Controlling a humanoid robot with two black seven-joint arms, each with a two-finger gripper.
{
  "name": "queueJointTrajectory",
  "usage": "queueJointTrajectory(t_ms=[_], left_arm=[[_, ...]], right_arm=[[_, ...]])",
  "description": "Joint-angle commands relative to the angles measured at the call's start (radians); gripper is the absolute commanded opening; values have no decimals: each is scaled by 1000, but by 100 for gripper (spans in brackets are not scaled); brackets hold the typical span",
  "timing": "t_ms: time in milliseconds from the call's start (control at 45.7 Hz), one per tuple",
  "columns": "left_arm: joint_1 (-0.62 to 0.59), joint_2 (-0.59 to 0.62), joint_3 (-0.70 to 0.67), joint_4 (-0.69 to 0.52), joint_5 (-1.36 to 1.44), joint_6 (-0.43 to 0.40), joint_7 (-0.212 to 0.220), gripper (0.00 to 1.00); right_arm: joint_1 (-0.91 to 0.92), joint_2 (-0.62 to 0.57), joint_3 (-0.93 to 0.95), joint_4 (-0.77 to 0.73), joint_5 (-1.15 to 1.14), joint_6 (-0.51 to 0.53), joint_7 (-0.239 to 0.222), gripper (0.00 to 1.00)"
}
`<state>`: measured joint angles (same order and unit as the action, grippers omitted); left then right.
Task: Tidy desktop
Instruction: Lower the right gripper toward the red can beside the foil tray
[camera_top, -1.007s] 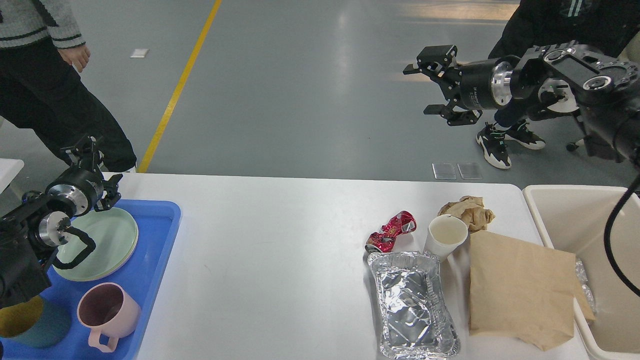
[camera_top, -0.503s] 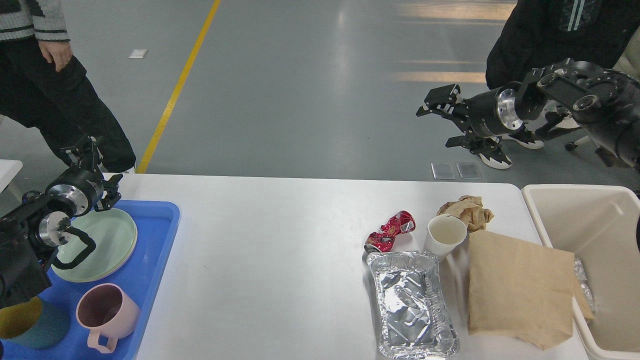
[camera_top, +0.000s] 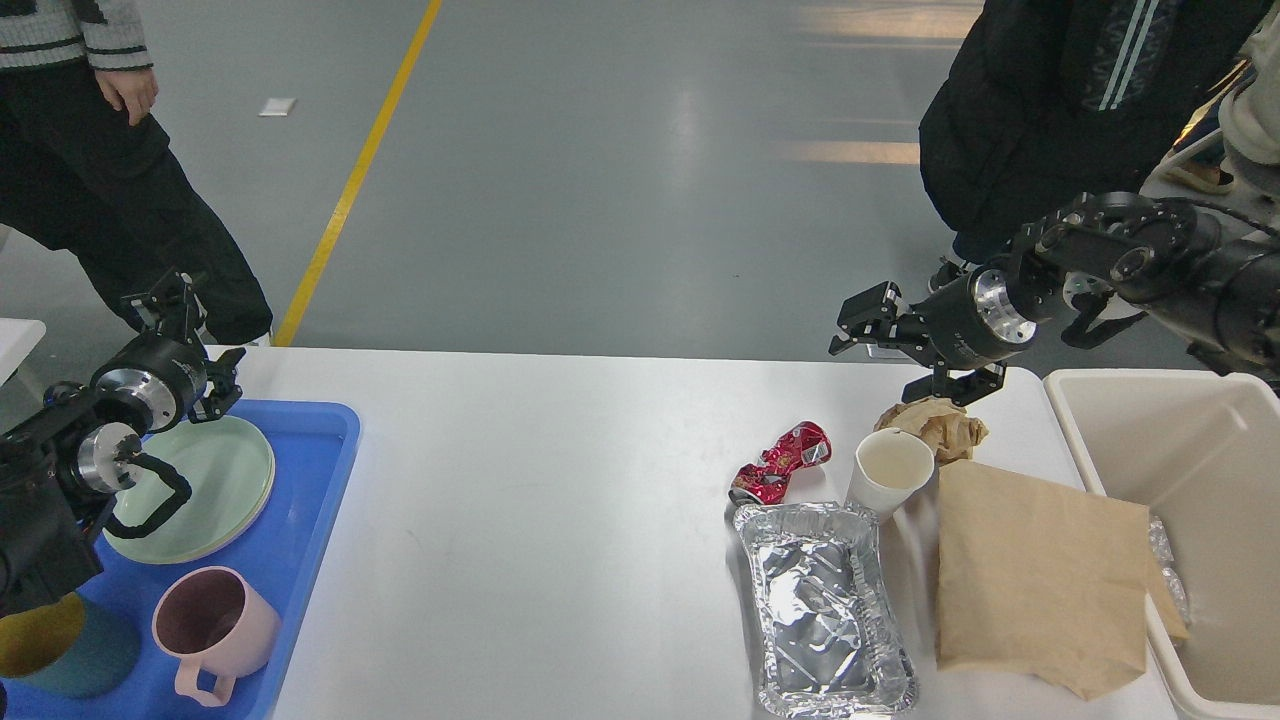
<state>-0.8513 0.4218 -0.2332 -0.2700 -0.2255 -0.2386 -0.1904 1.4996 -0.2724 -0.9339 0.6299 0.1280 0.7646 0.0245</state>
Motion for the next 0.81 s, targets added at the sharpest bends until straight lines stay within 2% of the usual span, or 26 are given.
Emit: queueJointTrajectory(t_ms=[0, 788], left_arm=[[0, 0, 0, 0, 0, 1, 0, 96], [0, 0, 0, 0, 0, -1, 0, 96]], right_arm=[[1, 2, -6, 4, 1, 6, 0, 100], [-64, 56, -11, 2, 12, 19, 2, 100]])
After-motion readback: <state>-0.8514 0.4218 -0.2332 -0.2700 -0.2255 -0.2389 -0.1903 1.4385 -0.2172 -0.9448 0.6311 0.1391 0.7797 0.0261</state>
